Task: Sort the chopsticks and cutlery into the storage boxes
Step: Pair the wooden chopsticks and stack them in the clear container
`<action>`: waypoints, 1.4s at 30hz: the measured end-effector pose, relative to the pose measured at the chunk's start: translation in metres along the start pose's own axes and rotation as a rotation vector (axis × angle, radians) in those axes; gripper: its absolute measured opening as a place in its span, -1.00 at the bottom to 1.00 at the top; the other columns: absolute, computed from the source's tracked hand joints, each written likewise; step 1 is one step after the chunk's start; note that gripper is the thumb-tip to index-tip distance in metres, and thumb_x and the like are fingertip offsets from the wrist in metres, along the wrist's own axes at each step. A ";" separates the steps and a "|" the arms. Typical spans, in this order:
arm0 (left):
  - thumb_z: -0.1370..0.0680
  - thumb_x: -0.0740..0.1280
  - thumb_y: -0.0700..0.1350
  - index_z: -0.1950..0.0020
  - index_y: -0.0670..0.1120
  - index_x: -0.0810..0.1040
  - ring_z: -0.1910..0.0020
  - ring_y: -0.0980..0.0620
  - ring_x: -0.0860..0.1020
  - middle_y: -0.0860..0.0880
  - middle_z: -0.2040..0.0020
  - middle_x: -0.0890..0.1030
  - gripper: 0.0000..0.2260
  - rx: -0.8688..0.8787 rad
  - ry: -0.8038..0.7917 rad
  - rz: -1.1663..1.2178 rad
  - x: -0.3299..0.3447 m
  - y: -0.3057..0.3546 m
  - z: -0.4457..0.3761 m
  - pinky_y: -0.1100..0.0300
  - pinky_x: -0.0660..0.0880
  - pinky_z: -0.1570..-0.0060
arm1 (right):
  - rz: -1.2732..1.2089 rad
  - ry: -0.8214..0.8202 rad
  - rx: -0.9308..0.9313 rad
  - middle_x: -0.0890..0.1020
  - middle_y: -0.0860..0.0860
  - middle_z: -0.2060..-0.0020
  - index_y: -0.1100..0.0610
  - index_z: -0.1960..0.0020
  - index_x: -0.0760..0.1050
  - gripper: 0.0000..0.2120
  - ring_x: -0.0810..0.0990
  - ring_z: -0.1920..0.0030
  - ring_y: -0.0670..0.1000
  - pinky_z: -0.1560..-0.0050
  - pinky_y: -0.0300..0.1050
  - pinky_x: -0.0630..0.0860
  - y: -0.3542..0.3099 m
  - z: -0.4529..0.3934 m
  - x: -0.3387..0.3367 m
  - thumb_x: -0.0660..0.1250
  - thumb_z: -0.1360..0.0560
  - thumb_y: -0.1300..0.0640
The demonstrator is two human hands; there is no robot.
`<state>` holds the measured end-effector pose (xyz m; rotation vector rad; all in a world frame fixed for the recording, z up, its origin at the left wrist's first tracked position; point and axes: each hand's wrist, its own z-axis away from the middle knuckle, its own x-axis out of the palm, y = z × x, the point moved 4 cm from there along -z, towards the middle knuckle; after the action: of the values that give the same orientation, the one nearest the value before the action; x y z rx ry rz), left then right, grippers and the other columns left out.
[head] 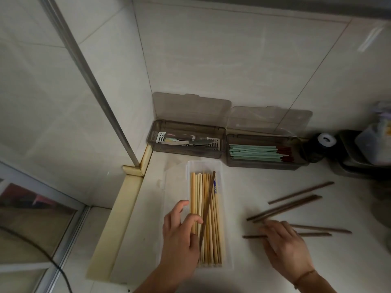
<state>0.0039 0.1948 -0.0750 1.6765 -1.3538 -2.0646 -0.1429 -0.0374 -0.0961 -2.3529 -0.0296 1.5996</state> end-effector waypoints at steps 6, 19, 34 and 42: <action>-0.35 0.18 -0.29 -0.08 0.20 0.39 -0.42 0.13 0.18 0.36 -0.36 0.17 -0.55 -0.022 0.079 0.121 0.001 -0.006 0.000 0.16 0.22 -0.29 | 0.141 -0.046 0.014 0.53 -0.09 0.00 0.03 0.13 0.62 -0.52 0.58 0.14 0.12 0.31 -0.02 0.55 0.008 0.007 0.005 -0.01 -0.63 -0.10; -0.38 0.19 -0.29 -0.12 0.27 0.35 -0.42 0.00 0.24 0.25 -0.37 0.25 -0.50 0.004 0.119 0.186 0.001 -0.007 0.002 0.07 0.26 -0.31 | -0.779 0.454 0.352 0.52 0.08 0.14 0.00 -0.44 0.13 -0.51 0.53 0.30 0.06 0.33 -0.14 0.51 -0.069 -0.148 -0.098 0.16 -0.57 0.25; -0.34 0.49 -0.14 0.07 0.20 0.48 -0.38 0.02 0.25 0.10 -0.43 0.26 -0.67 0.054 0.054 -0.035 0.009 -0.012 -0.003 0.05 0.31 -0.23 | -0.012 -0.684 0.267 0.60 0.12 -0.03 0.20 -0.14 0.48 -0.79 0.61 -0.04 0.09 -0.07 -0.07 0.58 -0.115 -0.171 0.049 0.17 -0.55 0.30; -0.33 0.44 -0.20 0.05 0.24 0.41 -0.37 0.17 0.14 0.30 -0.40 0.11 -0.60 0.034 0.034 -0.009 0.005 -0.010 -0.003 0.08 0.29 -0.21 | -0.235 0.130 0.153 0.61 -0.01 0.12 0.14 0.04 0.60 -0.87 0.58 0.19 -0.06 0.14 -0.25 0.53 -0.048 -0.117 -0.015 0.33 -0.47 0.29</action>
<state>0.0081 0.1957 -0.0853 1.7262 -1.3806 -2.0189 -0.0348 -0.0214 -0.0308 -2.2366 -0.1454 1.2912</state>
